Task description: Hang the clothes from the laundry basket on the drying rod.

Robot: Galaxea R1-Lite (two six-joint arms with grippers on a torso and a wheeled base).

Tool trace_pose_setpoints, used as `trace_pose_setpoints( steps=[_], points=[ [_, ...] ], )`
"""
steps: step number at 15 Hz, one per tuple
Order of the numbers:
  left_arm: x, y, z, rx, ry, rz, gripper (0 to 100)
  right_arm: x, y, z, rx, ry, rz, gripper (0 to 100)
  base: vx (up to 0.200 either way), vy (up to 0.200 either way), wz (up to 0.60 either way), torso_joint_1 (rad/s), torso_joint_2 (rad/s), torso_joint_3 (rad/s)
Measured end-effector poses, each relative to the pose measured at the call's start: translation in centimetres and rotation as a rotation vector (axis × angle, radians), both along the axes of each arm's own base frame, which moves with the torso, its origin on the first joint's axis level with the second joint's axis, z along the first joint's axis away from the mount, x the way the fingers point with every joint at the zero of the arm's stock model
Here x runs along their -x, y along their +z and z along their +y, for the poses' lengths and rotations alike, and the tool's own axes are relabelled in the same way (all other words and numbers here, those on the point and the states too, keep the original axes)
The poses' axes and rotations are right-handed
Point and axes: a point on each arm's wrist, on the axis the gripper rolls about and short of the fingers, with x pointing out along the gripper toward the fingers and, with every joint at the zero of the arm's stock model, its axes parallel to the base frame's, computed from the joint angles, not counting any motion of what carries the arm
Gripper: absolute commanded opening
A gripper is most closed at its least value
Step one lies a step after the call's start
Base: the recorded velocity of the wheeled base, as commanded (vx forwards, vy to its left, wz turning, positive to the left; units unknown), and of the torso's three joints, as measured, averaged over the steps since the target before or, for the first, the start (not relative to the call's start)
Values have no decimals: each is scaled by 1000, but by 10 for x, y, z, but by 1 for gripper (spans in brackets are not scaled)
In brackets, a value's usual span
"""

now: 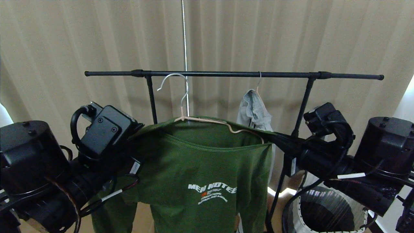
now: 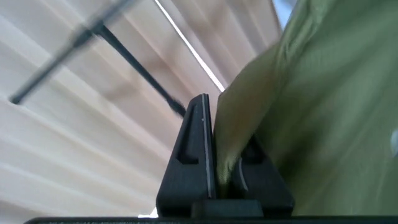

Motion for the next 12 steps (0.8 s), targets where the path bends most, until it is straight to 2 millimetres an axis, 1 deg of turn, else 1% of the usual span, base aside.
trace_pose_setpoints(
  steps=[1,2,5,8,10,12],
  points=[
    [-1,-1,-1,7,0,-10,0,1,-1,1,9,19,16,0,0,0,0,0,0,0],
    [-3,-2,-2,12,-2,-18,0,3,-2,1,19,34,36,100,0,0,0,0,0,0],
    [-5,-4,-3,15,-3,-17,0,8,0,1,20,63,42,100,0,0,0,0,0,0],
    [-5,-5,-4,37,-7,-6,0,13,5,5,29,101,6,100,0,0,0,0,0,0],
    [-5,-5,-5,37,-13,-5,0,12,12,9,43,147,-31,100,0,0,0,0,0,0],
    [-3,-5,-8,39,-32,-10,0,6,22,15,62,171,-86,100,0,0,0,0,0,0]
  ],
)
